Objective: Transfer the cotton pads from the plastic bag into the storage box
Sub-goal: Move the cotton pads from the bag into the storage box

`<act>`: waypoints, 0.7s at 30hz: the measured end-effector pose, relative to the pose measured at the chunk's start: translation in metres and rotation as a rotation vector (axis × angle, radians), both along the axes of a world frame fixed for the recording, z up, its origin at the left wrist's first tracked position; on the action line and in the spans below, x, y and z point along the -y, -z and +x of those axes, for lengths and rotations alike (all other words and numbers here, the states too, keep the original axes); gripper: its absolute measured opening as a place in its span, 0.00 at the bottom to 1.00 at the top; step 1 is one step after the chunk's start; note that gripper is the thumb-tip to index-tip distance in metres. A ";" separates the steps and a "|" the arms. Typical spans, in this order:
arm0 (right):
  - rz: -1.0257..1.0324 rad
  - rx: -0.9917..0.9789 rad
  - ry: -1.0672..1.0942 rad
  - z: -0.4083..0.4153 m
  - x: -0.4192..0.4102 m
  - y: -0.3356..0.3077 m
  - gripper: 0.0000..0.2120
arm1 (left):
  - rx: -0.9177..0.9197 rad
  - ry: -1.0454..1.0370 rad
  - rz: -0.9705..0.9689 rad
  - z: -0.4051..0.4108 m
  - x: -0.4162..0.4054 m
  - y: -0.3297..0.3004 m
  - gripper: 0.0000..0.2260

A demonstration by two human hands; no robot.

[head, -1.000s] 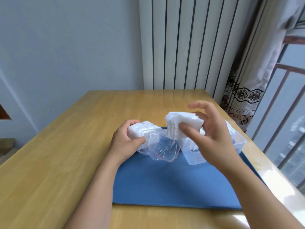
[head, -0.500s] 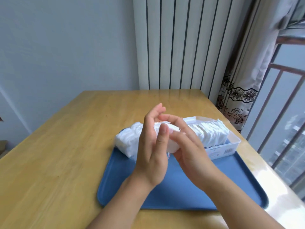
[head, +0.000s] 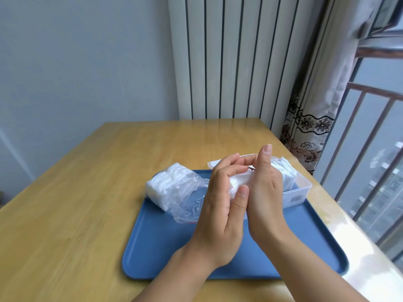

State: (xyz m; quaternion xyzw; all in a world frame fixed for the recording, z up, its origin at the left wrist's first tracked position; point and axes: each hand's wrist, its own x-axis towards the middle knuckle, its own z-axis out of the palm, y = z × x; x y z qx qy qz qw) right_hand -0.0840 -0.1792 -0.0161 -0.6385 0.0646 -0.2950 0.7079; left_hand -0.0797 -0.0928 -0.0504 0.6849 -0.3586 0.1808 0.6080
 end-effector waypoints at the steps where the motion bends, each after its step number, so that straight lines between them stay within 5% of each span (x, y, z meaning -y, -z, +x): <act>1: 0.019 0.002 0.017 0.001 0.003 0.000 0.32 | -0.033 0.000 -0.009 0.001 0.000 0.001 0.15; 8: -0.047 0.071 0.085 0.002 -0.002 0.004 0.33 | -0.263 0.142 -0.110 -0.006 0.006 0.001 0.07; 14: -0.122 0.091 0.221 0.011 0.004 0.007 0.30 | -0.438 0.155 -0.098 -0.003 0.002 -0.005 0.13; 21: -0.158 -0.072 -0.246 0.010 0.014 -0.002 0.24 | -0.535 0.044 -0.189 0.011 -0.011 -0.004 0.12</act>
